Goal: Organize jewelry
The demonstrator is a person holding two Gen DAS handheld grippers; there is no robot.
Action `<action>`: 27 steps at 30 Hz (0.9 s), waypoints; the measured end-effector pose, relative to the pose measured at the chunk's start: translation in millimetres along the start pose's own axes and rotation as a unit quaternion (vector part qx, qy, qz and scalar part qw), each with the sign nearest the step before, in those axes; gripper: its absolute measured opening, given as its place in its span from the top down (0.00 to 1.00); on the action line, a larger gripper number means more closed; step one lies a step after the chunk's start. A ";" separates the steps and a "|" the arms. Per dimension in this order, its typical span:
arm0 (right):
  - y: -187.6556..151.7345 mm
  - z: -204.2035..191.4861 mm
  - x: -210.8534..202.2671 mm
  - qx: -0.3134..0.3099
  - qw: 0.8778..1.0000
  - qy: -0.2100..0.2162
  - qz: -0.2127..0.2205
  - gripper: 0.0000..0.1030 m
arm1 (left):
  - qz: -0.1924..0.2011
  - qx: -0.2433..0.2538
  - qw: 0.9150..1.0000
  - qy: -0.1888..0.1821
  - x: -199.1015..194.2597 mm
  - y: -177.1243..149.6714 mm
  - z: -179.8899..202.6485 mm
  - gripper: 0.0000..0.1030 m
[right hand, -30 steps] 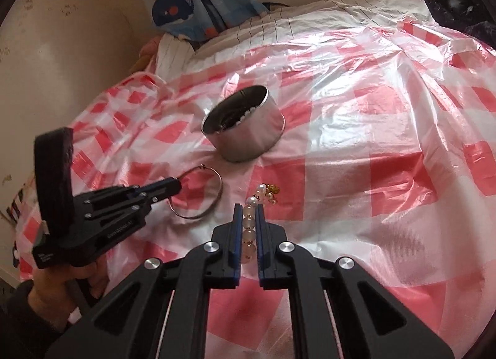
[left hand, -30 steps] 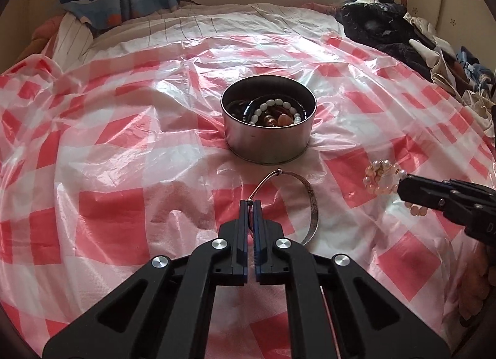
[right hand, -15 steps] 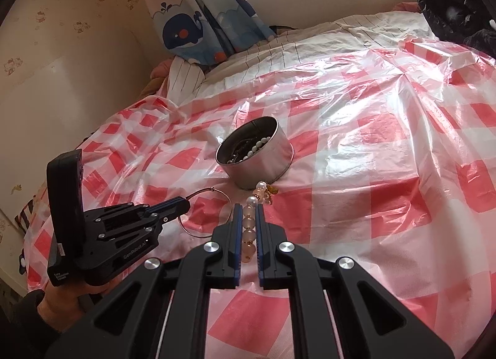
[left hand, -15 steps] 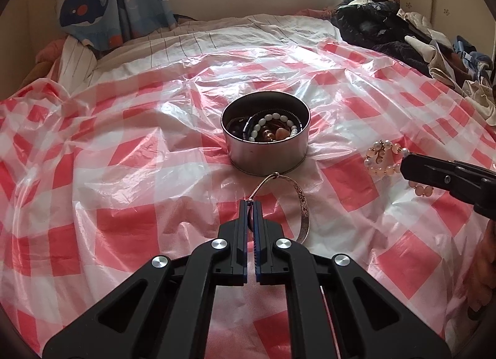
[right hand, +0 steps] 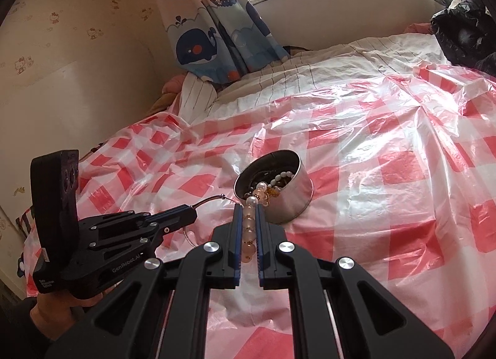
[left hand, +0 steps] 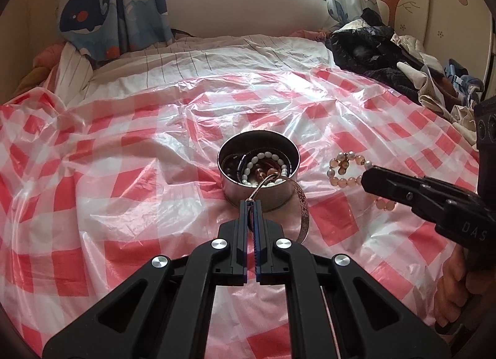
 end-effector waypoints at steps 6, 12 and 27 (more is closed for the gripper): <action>12.5 -0.5 2.0 0.000 1.000 0.006 0.007 0.92 | 0.011 -0.002 1.000 -0.008 12.2 28.2 -3.1 0.97; 32.6 -2.2 13.7 -0.004 1.000 0.011 0.010 0.92 | 0.017 -0.011 1.000 -0.020 31.8 49.6 -5.9 0.97; 36.9 24.8 81.8 0.011 0.995 -0.057 -0.087 0.91 | -0.044 0.004 0.998 0.041 65.1 39.3 -29.9 0.62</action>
Point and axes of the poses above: each gripper's, at about its wrist camera, not at the fingertips, and x roughly the way its jaws point, z to its right, y to its top, the point moved 2 cm from there along x, roughly the way its jaws point, and after that the axes turned 2 degrees about -y, right-handed, at the moved point
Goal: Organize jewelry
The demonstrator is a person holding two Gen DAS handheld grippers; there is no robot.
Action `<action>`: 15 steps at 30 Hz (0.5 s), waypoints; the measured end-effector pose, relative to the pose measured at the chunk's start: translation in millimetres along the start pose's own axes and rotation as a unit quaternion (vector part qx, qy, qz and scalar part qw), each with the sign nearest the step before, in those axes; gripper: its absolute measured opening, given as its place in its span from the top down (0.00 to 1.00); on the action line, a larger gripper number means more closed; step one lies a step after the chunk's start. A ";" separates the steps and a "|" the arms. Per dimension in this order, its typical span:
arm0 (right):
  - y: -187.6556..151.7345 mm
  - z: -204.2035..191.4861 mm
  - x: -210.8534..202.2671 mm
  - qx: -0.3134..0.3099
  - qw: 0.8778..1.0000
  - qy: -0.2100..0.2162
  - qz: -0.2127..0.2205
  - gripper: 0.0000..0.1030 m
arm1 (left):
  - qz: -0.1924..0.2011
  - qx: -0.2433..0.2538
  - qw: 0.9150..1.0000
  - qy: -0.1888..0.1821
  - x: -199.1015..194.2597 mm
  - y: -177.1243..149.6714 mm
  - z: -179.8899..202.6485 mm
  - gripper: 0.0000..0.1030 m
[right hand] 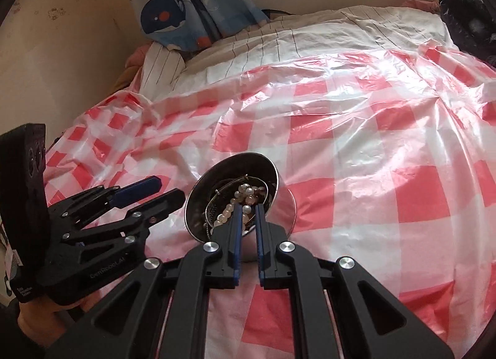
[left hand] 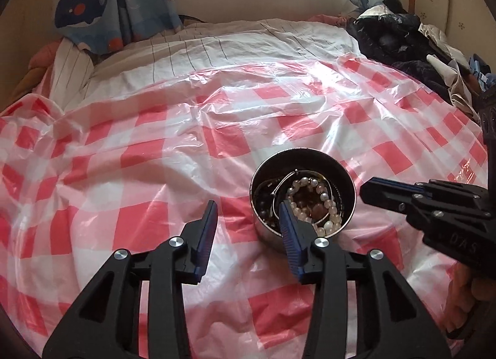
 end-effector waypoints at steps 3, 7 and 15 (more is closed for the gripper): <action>-14.9 -2.1 -23.0 -0.005 1.000 -0.010 0.015 0.77 | 0.000 0.009 1.000 0.015 -18.4 -12.9 2.2 0.56; -44.8 -3.1 -38.7 -0.009 1.000 -0.028 0.012 0.70 | -0.001 0.013 0.999 0.036 -40.8 -37.7 5.6 0.46; -87.8 -8.4 -51.4 -0.018 0.998 -0.067 0.004 0.59 | 0.012 0.014 0.998 0.060 -73.0 -73.0 15.7 0.20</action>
Point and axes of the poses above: each gripper's, at about its wrist camera, not at the fingertips, and x roughly the way its jaws point, z to its right, y to its top, the point moved 2 cm from there along x, roughly the way its jaws point, and after that the axes turned 2 degrees about -y, right-handed, at the moved point
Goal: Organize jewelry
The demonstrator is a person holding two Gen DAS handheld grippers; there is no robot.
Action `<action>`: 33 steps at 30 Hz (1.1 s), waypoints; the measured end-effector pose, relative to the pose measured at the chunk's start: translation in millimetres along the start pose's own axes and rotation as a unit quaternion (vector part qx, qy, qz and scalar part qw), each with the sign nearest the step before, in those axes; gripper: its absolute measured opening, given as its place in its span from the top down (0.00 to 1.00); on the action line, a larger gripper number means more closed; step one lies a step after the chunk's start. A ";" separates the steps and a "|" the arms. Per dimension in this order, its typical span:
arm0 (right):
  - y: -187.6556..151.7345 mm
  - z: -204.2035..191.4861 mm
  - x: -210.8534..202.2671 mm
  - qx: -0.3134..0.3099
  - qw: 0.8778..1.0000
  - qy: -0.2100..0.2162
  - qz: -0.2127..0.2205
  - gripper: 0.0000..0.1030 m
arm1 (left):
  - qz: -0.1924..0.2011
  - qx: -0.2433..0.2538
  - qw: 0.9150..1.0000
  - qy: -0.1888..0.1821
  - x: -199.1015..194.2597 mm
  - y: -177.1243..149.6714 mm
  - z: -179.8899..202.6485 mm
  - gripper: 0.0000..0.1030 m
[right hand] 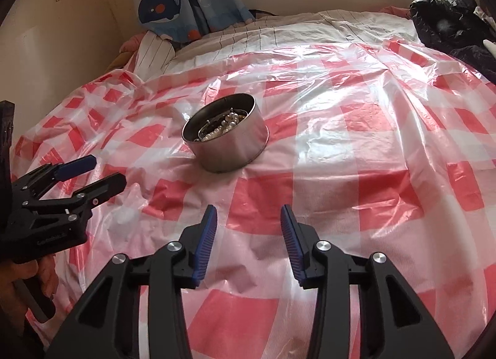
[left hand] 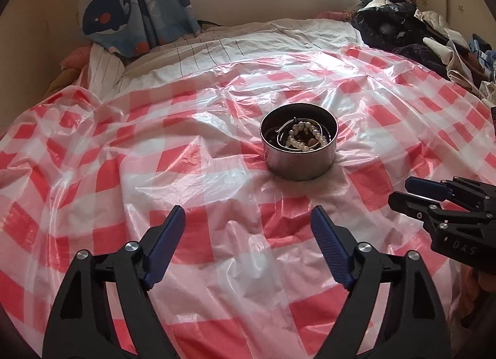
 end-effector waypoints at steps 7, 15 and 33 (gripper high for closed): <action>-16.9 -1.0 6.3 0.004 1.000 -0.028 -0.008 0.52 | -0.001 -0.007 1.000 0.005 -7.6 -14.2 5.2 0.11; -29.8 4.0 5.4 0.019 0.998 -0.062 -0.010 0.38 | -0.012 -0.042 0.999 0.010 -11.2 -40.9 0.4 0.08; -48.2 -16.1 11.4 -0.027 0.994 -0.093 -0.041 0.07 | -0.045 -0.082 0.996 -0.008 20.4 -73.8 -8.4 0.07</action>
Point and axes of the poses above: each gripper's, at about its wrist camera, not at the fingertips, and x roughly the way its jaws point, z to its right, y to its top, the point moved 2 cm from there along x, roughly the way its jaws point, and after that the axes turned 2 degrees about -y, right-handed, at the moved point
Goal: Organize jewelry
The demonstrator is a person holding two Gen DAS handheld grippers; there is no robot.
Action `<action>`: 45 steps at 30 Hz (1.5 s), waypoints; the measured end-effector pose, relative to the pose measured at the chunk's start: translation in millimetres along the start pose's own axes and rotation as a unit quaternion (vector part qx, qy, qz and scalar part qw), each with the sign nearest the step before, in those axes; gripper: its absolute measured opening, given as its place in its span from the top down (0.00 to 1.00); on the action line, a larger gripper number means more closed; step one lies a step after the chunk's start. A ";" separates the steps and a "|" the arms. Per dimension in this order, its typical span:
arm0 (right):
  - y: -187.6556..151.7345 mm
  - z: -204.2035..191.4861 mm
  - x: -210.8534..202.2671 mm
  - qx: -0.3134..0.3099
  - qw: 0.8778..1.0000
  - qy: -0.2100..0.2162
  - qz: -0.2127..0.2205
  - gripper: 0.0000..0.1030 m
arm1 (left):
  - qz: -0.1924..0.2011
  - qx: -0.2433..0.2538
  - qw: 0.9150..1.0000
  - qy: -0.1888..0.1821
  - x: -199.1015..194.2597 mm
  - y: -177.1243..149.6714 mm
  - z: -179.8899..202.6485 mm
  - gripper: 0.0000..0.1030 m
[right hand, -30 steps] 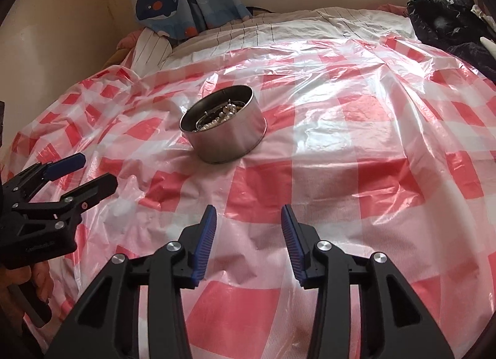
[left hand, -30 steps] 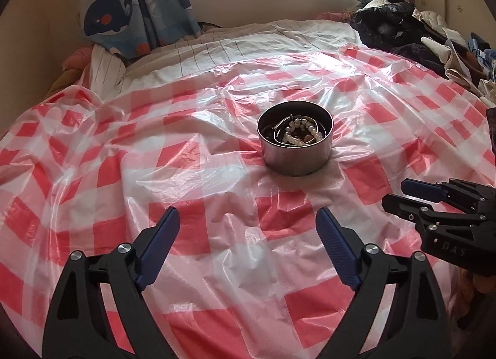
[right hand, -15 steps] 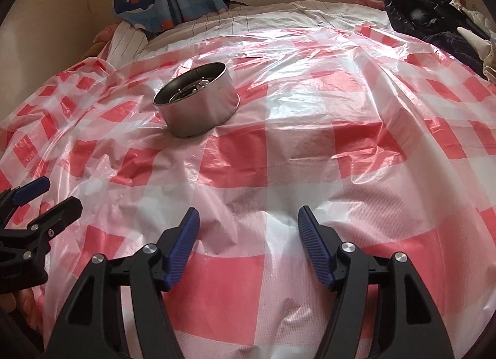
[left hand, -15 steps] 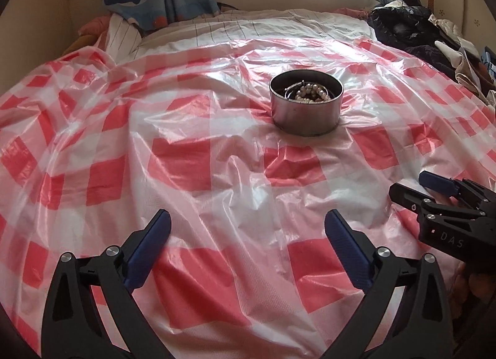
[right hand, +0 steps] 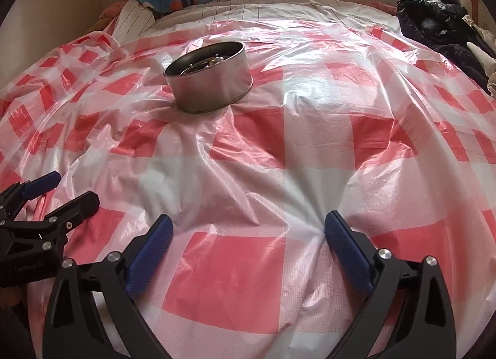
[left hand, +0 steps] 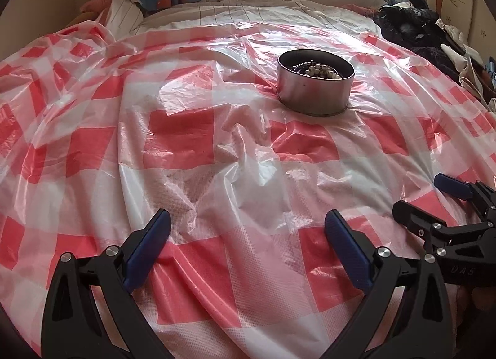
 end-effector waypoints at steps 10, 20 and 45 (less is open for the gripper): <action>-2.0 -1.1 -2.0 -0.003 1.000 -0.004 0.004 0.07 | -0.008 0.009 1.000 0.014 3.5 0.8 3.3 0.07; -1.9 -0.5 1.1 0.001 1.000 0.001 -0.001 0.07 | -0.025 0.000 0.999 0.027 4.3 2.7 4.9 0.07; -0.3 -3.1 4.5 -0.001 1.000 -0.018 -0.001 0.07 | -0.039 -0.011 0.999 0.011 12.2 0.4 0.8 0.07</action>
Point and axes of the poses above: each gripper's, at about its wrist camera, not at the fingertips, and x roughly the way its jaws point, z to its right, y to its top, the point moved 2 cm from there along x, roughly the way its jaws point, and after that the axes turned 2 degrees about -y, right-handed, at the moved point
